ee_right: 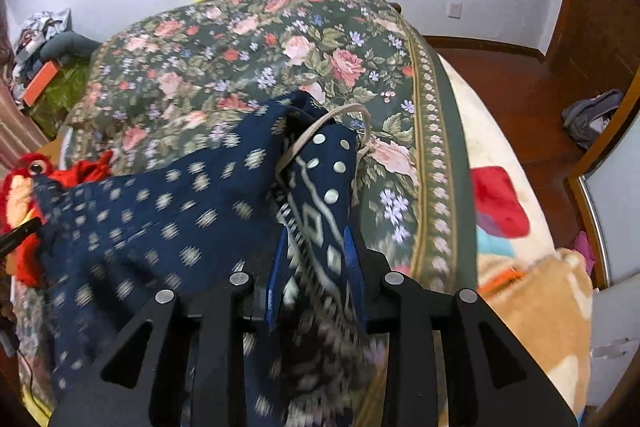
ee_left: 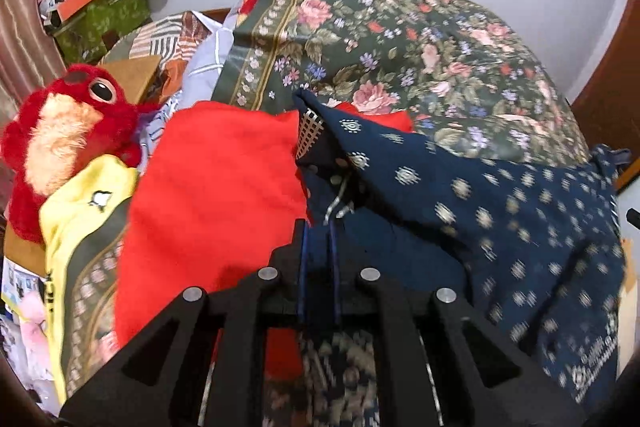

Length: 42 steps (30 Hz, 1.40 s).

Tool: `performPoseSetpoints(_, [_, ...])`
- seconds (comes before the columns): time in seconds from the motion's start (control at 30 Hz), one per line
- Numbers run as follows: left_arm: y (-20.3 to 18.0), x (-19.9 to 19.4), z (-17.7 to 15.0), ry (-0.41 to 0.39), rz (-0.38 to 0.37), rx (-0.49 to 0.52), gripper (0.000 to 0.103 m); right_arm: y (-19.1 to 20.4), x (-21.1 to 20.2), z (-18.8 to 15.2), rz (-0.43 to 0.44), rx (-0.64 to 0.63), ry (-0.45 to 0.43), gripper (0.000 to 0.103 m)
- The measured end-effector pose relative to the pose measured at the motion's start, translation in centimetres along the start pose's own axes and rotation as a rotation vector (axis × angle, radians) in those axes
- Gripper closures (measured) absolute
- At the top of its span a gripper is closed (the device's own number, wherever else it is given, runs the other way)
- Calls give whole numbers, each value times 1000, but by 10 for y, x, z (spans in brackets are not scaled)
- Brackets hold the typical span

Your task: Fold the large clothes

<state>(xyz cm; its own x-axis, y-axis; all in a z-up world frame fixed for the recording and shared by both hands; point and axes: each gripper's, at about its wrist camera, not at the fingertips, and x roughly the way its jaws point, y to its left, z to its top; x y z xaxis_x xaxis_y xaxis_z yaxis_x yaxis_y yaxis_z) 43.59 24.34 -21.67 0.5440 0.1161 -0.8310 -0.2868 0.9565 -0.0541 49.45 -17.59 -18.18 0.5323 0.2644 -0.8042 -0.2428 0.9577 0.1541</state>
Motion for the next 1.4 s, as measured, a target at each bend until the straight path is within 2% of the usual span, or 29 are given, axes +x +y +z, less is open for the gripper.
performPoseSetpoints(0.27, [-9,-83,-24,-66,-50,51,91,22,-91,-22,26,-64,-93,76])
performPoseSetpoints(0.33, [-13,-105,-33,-84,-63,71,82,26,-108,-29,33,-69,-115,65])
performPoseSetpoints(0.47, [-20,-142,-54,-134,-60,114,67,32,-137,-48,41,-80,-147,61])
performPoseSetpoints(0.5, [-21,-152,-61,-143,-63,125,59,33,-142,-53,48,-80,-145,60])
performPoseSetpoints(0.53, [-23,-158,-66,-148,-65,131,47,34,-147,-60,54,-79,-143,54])
performPoseSetpoints(0.57, [-24,-167,-75,-152,-63,134,39,35,-150,-65,55,-78,-140,49])
performPoseSetpoints(0.6, [-25,-172,-82,-155,-59,133,24,36,-154,-71,51,-78,-138,38])
performPoseSetpoints(0.63, [-26,-177,-90,-161,-54,134,14,37,-158,-77,46,-78,-142,30])
performPoseSetpoints(0.73, [-30,-188,-116,-176,-50,158,12,40,-168,-97,25,-92,-143,21])
performPoseSetpoints(0.87, [-30,-187,-148,-135,-71,156,12,44,-169,-123,32,-118,-87,19])
performPoseSetpoints(1.0, [-21,-177,-180,-79,-92,113,12,44,-164,-152,51,-135,-32,19])
performPoseSetpoints(1.17, [1,-150,-220,40,-122,29,12,39,-150,-187,95,-95,63,19])
performPoseSetpoints(1.27, [20,-129,-243,146,-216,-51,12,34,-141,-202,114,-57,116,19])
performPoseSetpoints(1.4, [34,-110,-270,227,-294,-157,12,27,-134,-219,150,16,159,19])
